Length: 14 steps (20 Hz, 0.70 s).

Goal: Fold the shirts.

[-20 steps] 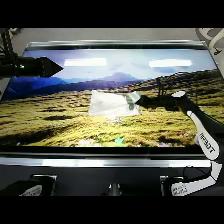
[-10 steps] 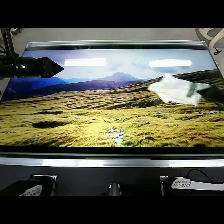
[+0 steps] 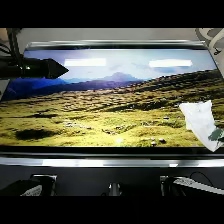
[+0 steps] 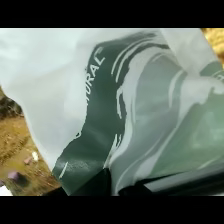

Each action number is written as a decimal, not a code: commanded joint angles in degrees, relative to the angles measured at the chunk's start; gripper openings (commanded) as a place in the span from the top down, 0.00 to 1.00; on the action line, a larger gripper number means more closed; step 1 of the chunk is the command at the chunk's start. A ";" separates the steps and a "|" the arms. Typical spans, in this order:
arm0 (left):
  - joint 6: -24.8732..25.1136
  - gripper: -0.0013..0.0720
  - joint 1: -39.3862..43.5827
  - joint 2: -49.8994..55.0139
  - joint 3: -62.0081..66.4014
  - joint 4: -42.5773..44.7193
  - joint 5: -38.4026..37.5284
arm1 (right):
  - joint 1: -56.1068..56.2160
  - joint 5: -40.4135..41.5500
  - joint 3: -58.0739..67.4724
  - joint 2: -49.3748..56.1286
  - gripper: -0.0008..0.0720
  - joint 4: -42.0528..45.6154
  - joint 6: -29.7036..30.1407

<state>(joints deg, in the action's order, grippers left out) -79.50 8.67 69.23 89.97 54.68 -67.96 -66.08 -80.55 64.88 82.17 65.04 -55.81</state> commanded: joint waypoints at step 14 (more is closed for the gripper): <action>0.02 0.95 2.84 0.35 -0.02 0.02 0.98 | -1.25 6.69 -20.06 -8.90 0.76 12.55 -10.86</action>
<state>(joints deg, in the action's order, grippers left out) -79.50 11.46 69.54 89.97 54.70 -67.72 -67.29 -72.18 45.60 74.30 73.71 -66.02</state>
